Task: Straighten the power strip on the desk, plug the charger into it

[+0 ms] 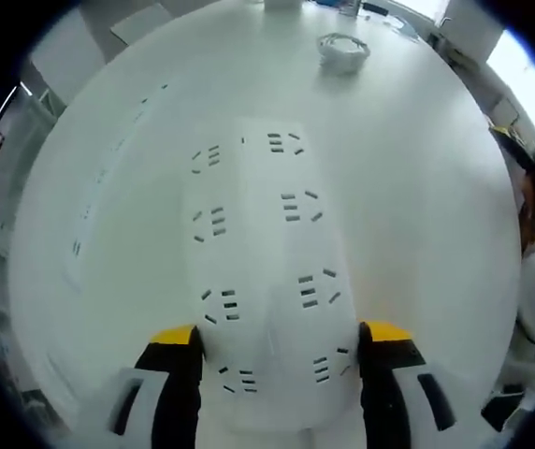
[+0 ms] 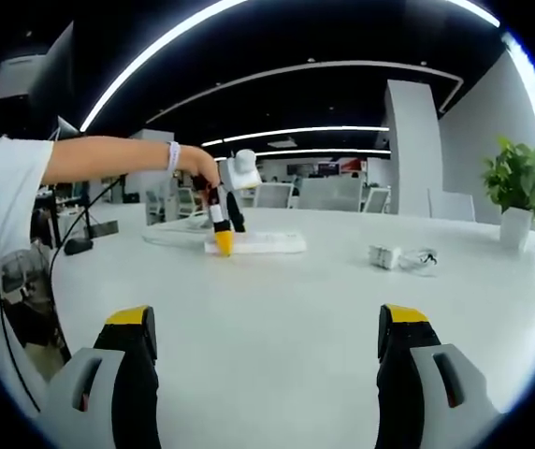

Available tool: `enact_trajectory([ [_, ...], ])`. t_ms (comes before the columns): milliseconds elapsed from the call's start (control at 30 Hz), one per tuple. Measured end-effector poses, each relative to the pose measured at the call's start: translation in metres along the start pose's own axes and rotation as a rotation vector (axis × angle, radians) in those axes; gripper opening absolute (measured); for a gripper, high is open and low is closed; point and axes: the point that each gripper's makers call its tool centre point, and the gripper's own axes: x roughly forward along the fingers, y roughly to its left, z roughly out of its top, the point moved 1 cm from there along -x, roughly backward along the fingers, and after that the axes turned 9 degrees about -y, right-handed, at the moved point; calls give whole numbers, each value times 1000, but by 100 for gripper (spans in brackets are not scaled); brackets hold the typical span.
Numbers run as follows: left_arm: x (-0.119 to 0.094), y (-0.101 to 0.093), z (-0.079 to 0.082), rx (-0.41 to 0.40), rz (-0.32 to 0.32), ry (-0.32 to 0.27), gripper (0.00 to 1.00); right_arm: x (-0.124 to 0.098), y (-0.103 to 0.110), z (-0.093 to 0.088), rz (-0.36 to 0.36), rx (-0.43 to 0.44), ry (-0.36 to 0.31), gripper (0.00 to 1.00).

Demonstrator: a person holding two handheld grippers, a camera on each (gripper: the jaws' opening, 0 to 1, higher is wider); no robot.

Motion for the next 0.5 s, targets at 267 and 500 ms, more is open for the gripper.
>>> enact_trajectory([
  [267,1,0,3,52,-13,54,70,-1,-1,2,-9,6,0,98],
  [500,1,2,5,92,-24,80,70,0,-3,1,-14,7,4,98],
])
